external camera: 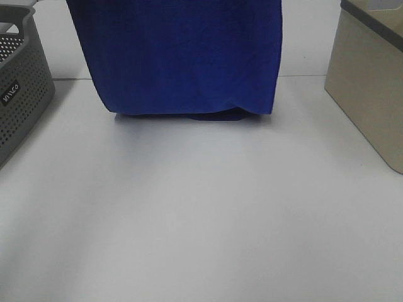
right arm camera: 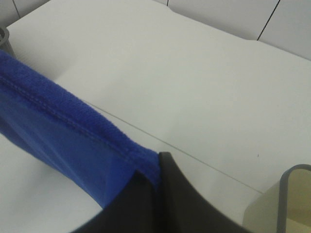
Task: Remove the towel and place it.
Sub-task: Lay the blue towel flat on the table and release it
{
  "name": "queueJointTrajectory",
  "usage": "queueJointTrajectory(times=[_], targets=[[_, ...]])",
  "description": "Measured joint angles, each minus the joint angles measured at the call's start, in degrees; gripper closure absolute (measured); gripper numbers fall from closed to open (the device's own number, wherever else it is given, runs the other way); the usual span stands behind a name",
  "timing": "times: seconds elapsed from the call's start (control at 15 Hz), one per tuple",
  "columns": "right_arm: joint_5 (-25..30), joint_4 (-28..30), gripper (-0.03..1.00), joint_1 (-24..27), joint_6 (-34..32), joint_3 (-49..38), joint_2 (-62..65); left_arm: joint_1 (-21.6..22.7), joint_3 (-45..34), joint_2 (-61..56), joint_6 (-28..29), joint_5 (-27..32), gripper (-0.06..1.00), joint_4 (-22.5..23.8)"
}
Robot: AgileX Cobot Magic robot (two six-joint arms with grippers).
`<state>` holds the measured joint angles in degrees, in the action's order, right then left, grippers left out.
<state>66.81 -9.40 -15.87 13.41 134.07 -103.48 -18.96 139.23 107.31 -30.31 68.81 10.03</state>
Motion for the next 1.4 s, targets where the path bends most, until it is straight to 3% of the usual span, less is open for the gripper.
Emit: queueJointTrajectory(times=[0.2,0.47,0.53,0.93,1.4], targets=[[2.69,-0.97,0.95,0.06,-0.86,0.00,1.09,0.11,-0.57,-2.52,1.32,0.40,0.94,-3.04],[2.98,-3.21,0.95,0.06,-2.92,-1.43,3.09,0.23,-11.69,-9.00,6.36,0.40,0.94,-5.10],[2.98,-5.39,0.95,0.06,-3.15,-6.88,6.99,0.23,-19.54,-13.87,7.85,0.40,0.94,-7.68],[3.09,-8.71,0.95,0.06,-4.58,-26.81,22.46,0.23,-33.75,-26.99,11.12,0.46,0.94,-16.90],[3.04,-10.89,0.95,0.06,-5.04,-51.68,33.69,0.23,-59.87,-37.53,12.72,0.34,0.94,-25.61]])
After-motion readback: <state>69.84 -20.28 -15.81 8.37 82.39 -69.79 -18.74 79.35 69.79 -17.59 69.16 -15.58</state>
